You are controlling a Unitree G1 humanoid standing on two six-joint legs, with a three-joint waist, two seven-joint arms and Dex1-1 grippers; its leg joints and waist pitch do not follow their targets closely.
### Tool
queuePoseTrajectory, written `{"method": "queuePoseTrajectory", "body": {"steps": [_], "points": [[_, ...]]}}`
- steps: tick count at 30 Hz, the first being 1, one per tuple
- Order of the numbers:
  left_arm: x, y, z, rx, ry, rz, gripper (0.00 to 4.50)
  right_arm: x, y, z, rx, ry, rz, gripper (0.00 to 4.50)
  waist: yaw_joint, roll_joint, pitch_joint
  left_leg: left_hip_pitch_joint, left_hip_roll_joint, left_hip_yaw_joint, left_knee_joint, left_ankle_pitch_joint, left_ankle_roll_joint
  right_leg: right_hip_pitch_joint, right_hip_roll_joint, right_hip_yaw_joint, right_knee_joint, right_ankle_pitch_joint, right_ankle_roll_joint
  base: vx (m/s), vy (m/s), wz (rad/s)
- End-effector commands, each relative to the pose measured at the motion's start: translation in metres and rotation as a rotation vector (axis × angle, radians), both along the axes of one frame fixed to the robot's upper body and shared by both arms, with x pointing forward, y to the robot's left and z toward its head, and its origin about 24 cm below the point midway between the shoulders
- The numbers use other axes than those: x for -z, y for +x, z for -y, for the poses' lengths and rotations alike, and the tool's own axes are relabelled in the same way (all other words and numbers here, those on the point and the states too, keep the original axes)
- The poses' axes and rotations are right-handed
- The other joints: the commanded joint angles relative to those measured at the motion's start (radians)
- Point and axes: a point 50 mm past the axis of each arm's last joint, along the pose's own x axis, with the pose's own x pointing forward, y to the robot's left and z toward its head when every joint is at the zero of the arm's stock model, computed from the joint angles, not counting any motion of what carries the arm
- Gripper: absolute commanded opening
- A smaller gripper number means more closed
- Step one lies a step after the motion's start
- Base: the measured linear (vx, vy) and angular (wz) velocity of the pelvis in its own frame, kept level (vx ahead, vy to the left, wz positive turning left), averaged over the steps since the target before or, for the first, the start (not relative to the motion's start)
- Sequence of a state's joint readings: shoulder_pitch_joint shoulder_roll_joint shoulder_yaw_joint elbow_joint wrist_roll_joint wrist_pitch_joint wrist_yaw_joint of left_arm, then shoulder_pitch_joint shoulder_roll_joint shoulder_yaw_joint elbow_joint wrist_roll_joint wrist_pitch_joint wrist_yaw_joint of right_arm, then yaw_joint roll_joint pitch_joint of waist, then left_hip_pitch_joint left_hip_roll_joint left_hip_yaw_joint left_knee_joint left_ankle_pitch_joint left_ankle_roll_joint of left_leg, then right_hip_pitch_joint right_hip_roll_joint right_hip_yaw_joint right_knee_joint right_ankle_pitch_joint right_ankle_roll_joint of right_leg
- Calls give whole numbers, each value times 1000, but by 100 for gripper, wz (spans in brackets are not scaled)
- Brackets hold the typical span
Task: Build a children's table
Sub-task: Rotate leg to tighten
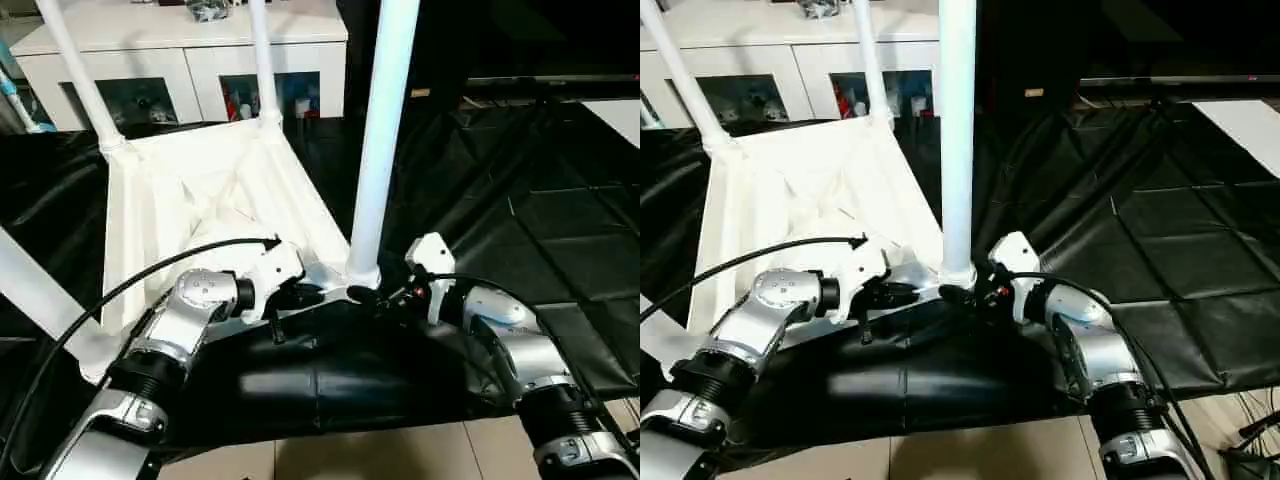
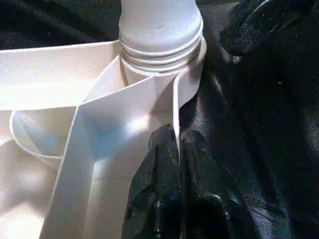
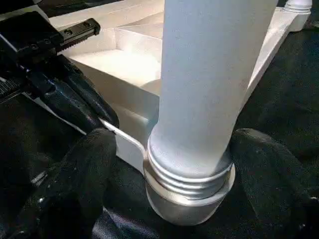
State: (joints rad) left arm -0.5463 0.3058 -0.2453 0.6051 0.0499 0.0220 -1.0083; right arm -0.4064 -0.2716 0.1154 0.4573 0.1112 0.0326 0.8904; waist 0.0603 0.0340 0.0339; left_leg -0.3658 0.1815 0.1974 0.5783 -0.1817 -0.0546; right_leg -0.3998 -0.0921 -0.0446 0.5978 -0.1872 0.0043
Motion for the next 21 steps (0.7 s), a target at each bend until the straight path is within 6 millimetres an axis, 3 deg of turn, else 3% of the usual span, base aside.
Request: {"method": "queuePoseTrajectory", "body": {"steps": [1,21], "points": [[20,-10,0,8,31,-78,0,7,-5,-9,-51,-15,-33,386,8,-14,-59,4,43,-18,-54,-149,110,52,-49,29,-51,-56,-271,0,0,0],[20,-10,0,8,31,-78,0,7,-5,-9,-51,-15,-33,386,8,-14,-59,5,43,-18,-55,-152,109,51,-49,29,-51,-55,-272,0,0,0]]}}
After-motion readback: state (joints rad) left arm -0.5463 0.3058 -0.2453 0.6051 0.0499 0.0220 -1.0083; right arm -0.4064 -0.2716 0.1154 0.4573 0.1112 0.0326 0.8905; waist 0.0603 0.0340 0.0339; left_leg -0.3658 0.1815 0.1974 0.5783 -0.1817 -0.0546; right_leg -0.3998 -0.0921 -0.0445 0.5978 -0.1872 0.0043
